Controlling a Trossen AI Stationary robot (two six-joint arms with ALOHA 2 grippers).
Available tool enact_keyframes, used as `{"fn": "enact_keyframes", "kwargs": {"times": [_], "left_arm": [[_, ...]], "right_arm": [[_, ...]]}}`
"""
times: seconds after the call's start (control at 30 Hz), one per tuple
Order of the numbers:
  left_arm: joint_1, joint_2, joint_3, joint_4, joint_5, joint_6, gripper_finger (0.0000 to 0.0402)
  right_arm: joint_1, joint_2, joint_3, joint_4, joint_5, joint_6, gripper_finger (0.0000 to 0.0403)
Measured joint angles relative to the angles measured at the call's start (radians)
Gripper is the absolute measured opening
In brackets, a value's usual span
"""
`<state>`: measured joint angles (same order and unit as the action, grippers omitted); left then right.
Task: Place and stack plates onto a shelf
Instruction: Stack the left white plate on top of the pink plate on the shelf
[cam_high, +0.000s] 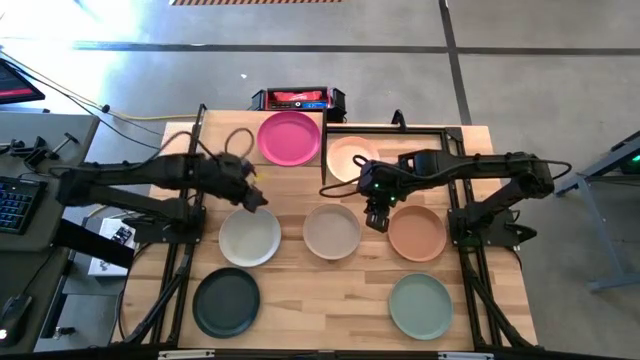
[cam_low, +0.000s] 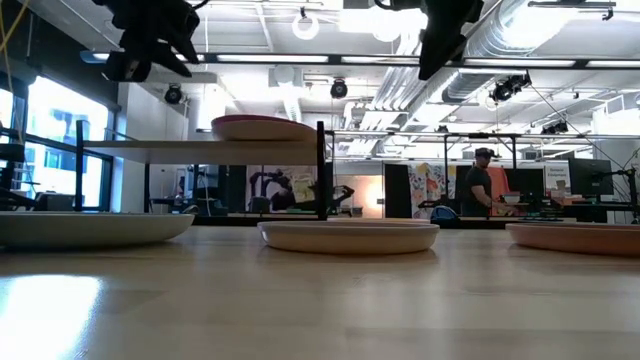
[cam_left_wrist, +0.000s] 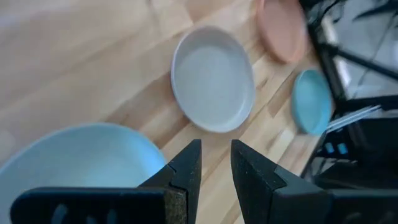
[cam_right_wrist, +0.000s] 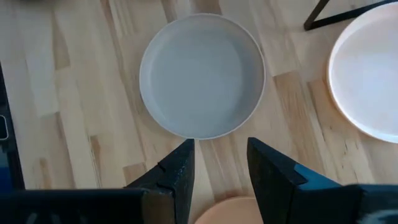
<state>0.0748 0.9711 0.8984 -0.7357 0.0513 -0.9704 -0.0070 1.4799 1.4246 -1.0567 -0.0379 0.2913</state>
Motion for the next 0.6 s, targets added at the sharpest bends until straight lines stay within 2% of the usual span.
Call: {"fn": "enact_keyframes", "kwargs": {"times": [0.3,0.6], "left_arm": [[-0.173,0.197,0.000,0.021,-0.041,-0.144,0.0074],[-0.262,0.358,0.000,0.121,-0.042,-0.255,0.0074]], "right_arm": [[0.003,0.000,0.000,0.007,0.061,0.023,0.0126],[0.003,0.000,0.000,0.008,0.062,0.023,0.0126]]}}
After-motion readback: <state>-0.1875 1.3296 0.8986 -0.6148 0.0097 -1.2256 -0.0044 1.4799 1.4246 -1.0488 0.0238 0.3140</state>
